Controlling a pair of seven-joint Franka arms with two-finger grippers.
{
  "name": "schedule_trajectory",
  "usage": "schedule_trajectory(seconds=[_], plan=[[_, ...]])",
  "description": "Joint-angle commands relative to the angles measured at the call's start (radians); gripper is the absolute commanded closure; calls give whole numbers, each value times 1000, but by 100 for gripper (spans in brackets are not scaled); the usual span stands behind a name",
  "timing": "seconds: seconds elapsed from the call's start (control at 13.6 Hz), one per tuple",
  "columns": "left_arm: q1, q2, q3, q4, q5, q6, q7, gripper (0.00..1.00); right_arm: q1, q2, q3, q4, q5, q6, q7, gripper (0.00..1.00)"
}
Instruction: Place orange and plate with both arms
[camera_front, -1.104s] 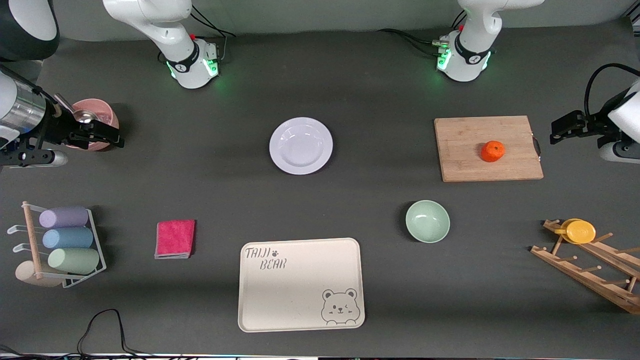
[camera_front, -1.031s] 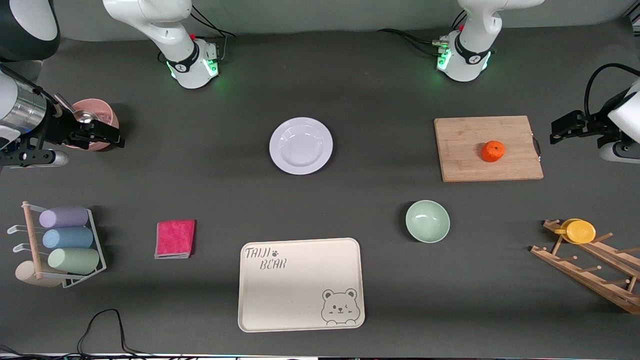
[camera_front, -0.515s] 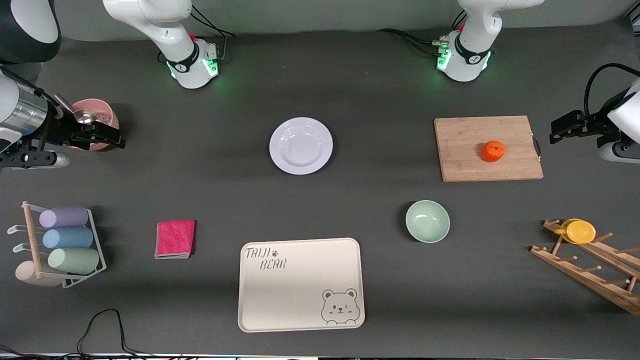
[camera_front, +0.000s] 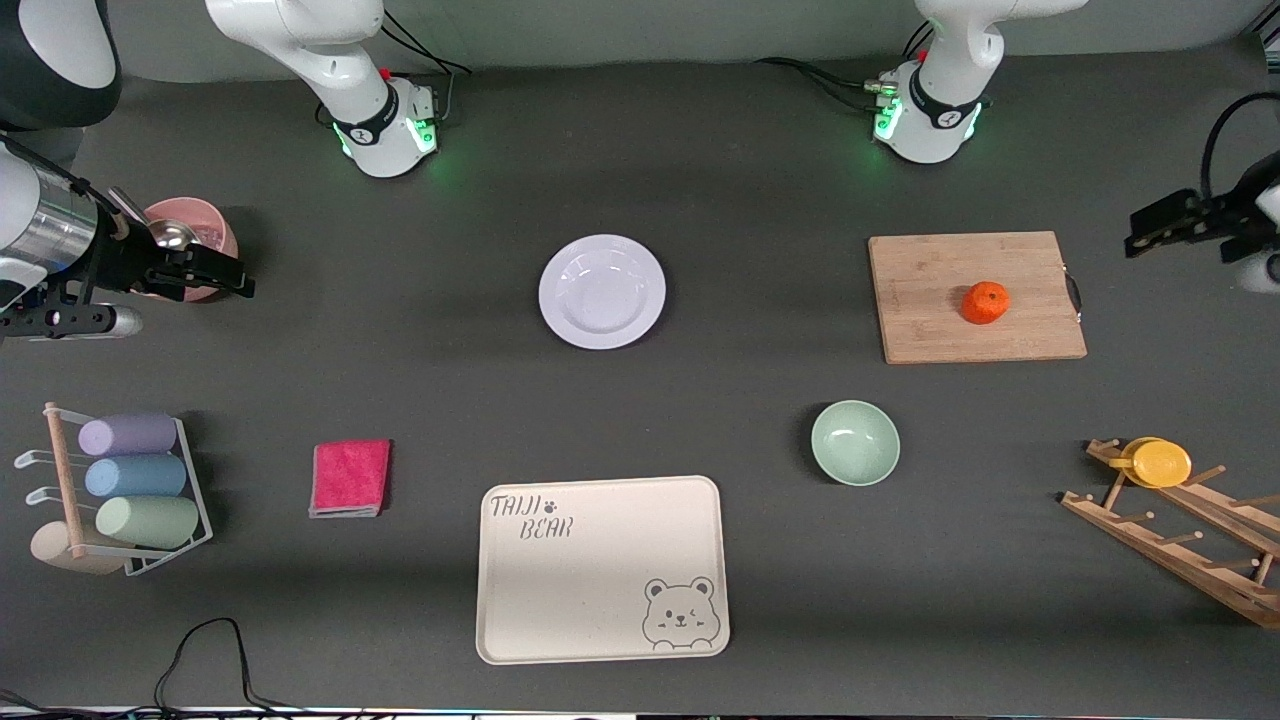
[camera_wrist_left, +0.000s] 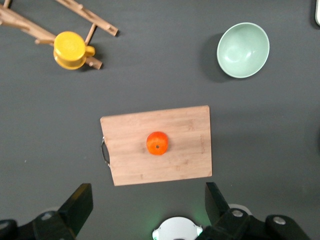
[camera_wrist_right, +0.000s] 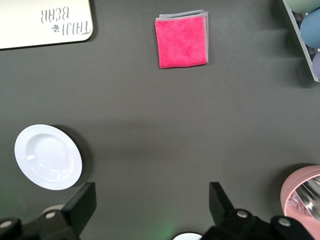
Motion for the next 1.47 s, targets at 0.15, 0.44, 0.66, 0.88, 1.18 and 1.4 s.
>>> schedule_trajectory(seconds=[0.15,0.44,0.66,0.88,1.18,1.4], plan=[[24,-300,9,-354,11,75,11,0,5,8,-9,28,15,-18,4,0],[41,-472,13,-540,15,94,12,0,-10,20,-30,54,15,-16,-9,0],[39,-469,13,-554,28,112,11,0,-12,63,-52,92,15,-13,-11,0],[38,-466,12,-657,28,224,11,0,-16,140,-58,161,15,-13,-9,0],[39,-421,13,-824,28,435,12,0,-33,249,-58,259,17,-15,6,0],[39,-373,12,-945,34,622,12,0,-29,306,-55,304,18,-12,6,0]])
